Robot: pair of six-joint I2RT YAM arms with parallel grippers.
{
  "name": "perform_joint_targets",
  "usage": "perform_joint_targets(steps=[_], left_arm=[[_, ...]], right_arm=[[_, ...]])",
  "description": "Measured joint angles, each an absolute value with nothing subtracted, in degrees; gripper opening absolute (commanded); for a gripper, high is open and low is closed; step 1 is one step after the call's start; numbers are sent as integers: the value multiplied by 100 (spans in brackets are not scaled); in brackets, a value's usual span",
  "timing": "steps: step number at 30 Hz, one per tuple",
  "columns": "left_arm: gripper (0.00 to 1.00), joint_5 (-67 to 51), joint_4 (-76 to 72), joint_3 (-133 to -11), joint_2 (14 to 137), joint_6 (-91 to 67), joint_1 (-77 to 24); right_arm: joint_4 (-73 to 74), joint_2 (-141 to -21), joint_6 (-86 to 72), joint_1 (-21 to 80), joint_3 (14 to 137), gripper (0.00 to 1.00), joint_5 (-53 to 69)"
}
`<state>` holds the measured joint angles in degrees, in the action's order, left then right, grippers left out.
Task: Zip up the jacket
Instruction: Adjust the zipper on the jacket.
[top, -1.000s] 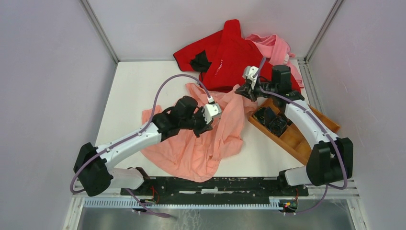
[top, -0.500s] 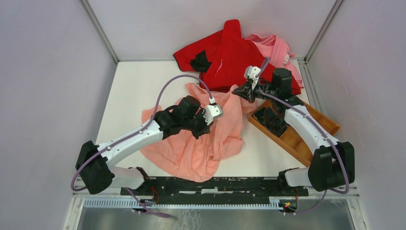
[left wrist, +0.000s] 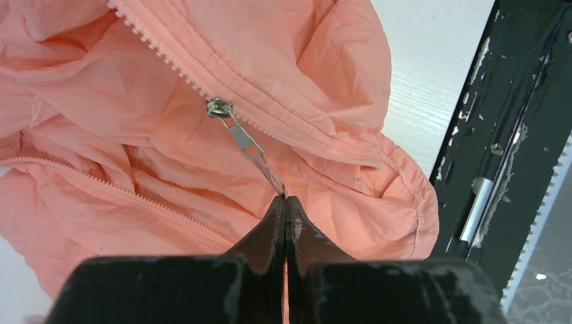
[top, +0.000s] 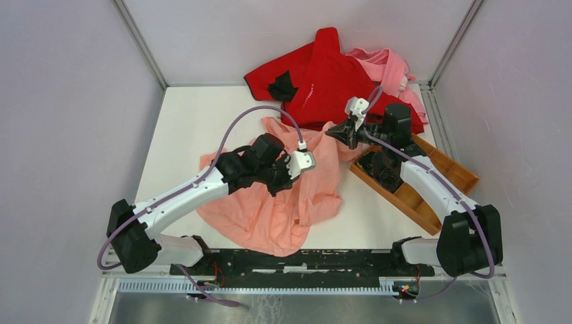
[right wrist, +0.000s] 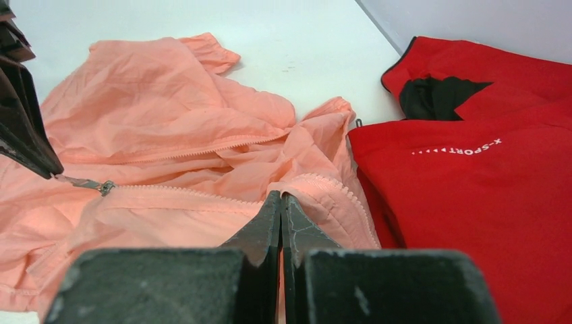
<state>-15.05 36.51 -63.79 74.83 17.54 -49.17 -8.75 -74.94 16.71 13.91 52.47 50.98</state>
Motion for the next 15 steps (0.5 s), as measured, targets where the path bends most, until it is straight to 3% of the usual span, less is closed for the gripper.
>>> perform_joint_targets(steps=[7, 15], left_arm=[[2, -1358, 3848, -6278, 7485, 2379, -5183], [2, -858, 3913, -5957, 7443, 2971, -5413]], right_arm=[[-2294, -7489, 440, 1387, 4493, 0, 5594], [-2392, -7485, 263, 1389, 4368, 0, 5756]])
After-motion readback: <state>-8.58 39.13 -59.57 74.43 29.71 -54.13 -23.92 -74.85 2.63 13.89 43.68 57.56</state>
